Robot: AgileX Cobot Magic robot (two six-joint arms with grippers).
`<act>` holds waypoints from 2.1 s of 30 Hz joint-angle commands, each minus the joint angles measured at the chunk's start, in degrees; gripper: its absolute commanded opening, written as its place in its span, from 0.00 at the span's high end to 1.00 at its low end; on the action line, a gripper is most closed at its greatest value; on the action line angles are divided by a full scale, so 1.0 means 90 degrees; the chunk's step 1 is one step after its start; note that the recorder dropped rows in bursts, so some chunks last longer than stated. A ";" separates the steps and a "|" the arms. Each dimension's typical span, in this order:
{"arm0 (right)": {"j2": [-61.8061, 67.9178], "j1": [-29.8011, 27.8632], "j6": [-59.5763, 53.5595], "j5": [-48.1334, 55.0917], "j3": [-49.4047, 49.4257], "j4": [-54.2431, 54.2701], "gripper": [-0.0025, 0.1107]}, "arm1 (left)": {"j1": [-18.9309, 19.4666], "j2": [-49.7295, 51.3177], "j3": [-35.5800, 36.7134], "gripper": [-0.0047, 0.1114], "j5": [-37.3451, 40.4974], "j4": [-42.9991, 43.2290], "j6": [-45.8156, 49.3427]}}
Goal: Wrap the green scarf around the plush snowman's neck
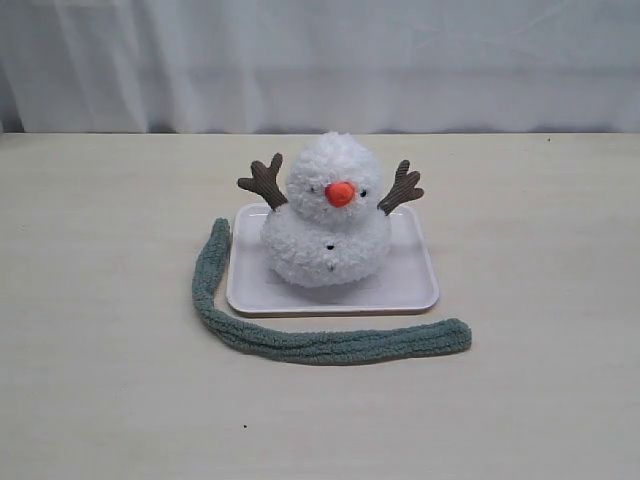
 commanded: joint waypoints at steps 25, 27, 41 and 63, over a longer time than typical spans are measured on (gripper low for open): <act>0.7951 0.2908 -0.9072 0.6430 -0.4615 0.3779 0.33 | 0.0014 -0.0020 0.0016 0.96 -0.0083 -0.0002 -0.0010; 0.8465 0.3300 -0.8570 0.6103 -0.4615 0.2637 0.33 | 0.0014 -0.0020 0.0016 0.96 -0.0083 -0.0002 -0.0010; 1.0881 0.3797 -0.6831 0.5153 -0.4615 -0.1729 0.33 | 0.0014 -0.0020 0.0016 0.96 -0.0083 -0.0002 -0.0010; 1.1754 0.3756 -0.5817 0.4174 -0.4615 -0.3461 0.36 | 0.0014 -0.0020 0.0016 0.96 -0.0083 -0.0002 -0.0010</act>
